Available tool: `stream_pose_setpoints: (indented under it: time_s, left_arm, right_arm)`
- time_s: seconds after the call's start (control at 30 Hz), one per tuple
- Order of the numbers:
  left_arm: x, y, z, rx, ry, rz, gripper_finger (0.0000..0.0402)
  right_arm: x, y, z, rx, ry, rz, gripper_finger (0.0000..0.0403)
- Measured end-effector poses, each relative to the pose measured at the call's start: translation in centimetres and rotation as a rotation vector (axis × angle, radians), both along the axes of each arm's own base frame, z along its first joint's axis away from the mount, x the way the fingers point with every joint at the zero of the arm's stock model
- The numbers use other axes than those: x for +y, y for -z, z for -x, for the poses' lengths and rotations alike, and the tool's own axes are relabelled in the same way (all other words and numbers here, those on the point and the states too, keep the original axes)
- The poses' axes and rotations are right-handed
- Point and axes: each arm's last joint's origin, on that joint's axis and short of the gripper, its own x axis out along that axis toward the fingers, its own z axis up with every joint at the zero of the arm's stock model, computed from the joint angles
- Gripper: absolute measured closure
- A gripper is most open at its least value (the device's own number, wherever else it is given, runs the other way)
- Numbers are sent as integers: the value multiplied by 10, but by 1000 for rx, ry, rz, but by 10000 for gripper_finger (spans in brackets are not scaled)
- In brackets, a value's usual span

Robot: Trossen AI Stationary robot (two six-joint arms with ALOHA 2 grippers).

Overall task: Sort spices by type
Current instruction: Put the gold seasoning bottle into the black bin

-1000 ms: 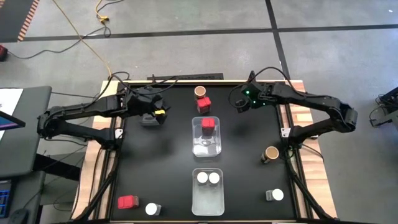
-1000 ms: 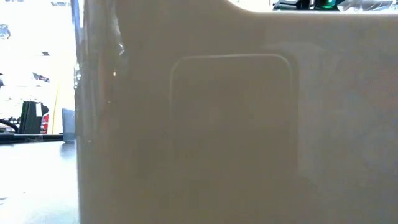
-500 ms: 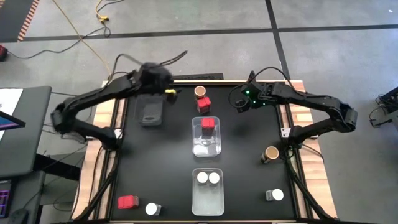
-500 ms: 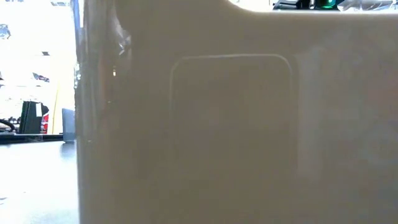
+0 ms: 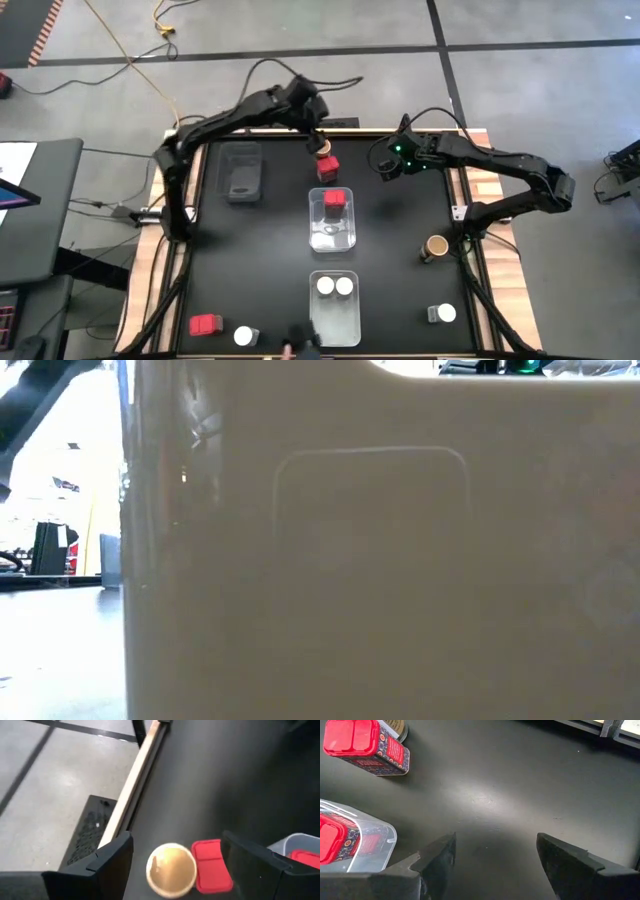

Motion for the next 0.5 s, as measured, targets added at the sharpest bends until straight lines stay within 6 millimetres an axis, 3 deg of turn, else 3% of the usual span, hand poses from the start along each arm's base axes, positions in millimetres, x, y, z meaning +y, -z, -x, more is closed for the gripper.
stream_pose_setpoints:
  time_s: [0.33, 0.5]
  left_arm:
    - [18, 39, -26, 112, 147, 48, 118]
    - [18, 41, -26, 111, 180, 41, 118]
  right_arm:
    - [0, 0, 0, 0, 0, 0, 101]
    - [0, 0, 0, 0, 1, 0, 101]
